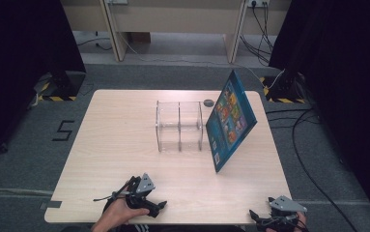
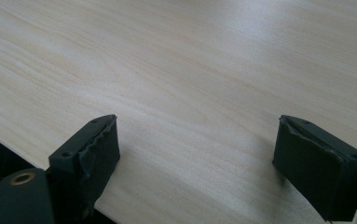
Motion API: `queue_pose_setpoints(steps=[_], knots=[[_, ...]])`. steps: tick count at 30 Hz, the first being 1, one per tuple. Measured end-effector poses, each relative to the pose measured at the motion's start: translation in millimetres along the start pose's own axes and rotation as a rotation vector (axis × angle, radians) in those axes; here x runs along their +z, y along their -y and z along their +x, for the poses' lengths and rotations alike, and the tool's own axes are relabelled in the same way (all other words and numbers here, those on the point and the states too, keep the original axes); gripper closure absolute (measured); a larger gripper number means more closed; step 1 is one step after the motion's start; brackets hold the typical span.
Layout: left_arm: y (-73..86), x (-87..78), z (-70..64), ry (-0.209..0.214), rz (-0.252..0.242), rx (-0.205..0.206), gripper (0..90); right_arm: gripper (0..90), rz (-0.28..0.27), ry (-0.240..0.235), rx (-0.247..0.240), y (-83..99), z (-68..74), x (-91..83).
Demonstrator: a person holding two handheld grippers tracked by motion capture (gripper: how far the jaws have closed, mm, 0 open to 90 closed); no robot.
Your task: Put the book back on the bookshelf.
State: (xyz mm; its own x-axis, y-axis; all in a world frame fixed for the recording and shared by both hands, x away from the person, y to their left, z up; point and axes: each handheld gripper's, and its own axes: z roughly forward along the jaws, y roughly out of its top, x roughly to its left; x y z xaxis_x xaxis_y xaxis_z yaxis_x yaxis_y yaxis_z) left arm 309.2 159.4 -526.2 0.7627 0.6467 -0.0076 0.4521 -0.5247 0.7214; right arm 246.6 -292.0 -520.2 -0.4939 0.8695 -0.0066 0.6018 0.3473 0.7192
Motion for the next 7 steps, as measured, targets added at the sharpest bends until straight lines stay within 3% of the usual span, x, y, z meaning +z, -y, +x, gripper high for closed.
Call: queue_pose_setpoints(steps=[7], knots=[[0.0, 0.2, 0.4, 0.004, -0.001, 0.003, 0.0, 14.6, -0.001, -0.003, -0.007, 0.3, -0.7, -0.1]])
